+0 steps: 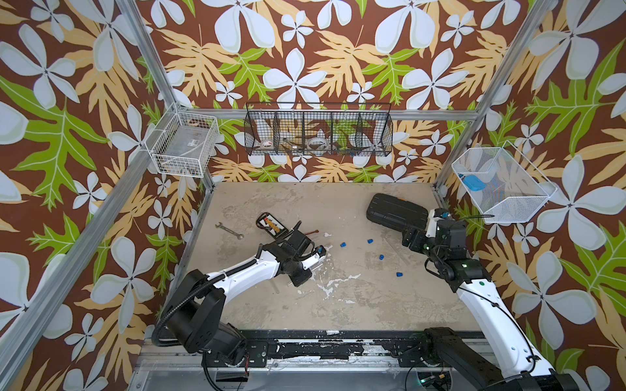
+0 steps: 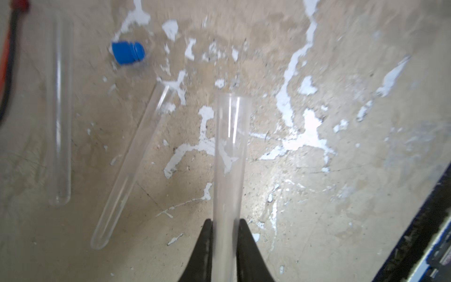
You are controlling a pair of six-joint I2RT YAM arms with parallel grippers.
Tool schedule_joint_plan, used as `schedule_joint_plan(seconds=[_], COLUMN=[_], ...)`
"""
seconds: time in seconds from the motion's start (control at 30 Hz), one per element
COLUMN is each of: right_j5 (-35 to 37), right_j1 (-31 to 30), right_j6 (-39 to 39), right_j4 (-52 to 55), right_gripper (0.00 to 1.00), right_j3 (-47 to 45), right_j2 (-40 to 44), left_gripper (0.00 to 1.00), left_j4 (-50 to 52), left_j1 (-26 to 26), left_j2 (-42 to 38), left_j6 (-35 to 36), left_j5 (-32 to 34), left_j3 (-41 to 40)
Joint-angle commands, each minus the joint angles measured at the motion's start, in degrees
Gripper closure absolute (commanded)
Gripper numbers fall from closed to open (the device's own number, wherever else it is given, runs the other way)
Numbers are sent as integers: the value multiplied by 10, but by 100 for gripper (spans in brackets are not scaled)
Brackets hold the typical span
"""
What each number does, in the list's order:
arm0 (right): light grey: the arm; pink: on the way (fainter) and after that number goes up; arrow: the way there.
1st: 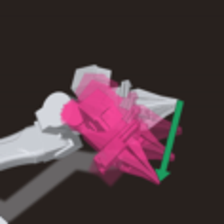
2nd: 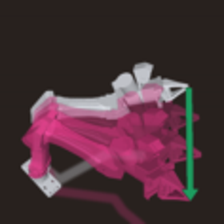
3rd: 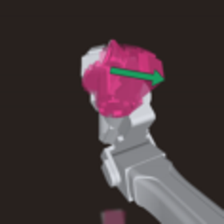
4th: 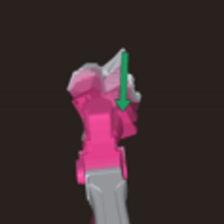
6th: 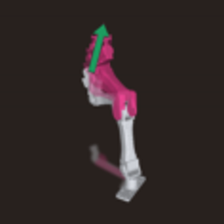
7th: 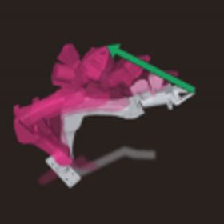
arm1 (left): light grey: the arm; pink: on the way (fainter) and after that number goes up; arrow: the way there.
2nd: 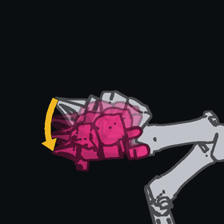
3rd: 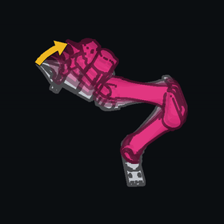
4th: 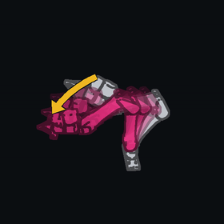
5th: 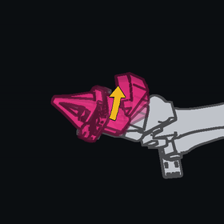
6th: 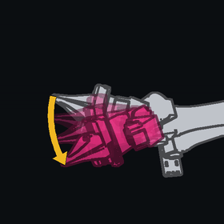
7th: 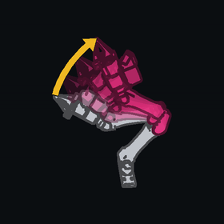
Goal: Insert stoppers into test tubes
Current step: Pick up the test tube at the center of the board.
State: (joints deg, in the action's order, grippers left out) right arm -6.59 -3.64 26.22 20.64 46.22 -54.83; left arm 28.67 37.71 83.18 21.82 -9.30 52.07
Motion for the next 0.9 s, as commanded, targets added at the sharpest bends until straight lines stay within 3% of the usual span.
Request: schedule_joint_plan(seconds=[0.0, 0.2, 0.5, 0.73, 0.87], right_j5=[-150, -203, -345, -335, -306], right_j1=[-19, -132, -184, -256, -290], right_j6=[59, 35, 28, 16, 15], right_j4=[12, 62, 119, 157, 174], right_gripper=[17, 24, 33, 31, 35], right_j3=[2, 58, 120, 186, 206], right_j2=[-12, -59, -138, -212, -251], left_gripper=[100, 100, 100, 100, 100], left_j4=[-63, -153, -214, -215, -214], left_j1=[1, 10, 20, 27, 30], left_j2=[-34, -93, -129, -126, -124], left_j6=[9, 7, 10, 15, 17], left_j5=[-57, -98, -108, -106, -103], left_j3=[-13, -51, -84, -88, -87])
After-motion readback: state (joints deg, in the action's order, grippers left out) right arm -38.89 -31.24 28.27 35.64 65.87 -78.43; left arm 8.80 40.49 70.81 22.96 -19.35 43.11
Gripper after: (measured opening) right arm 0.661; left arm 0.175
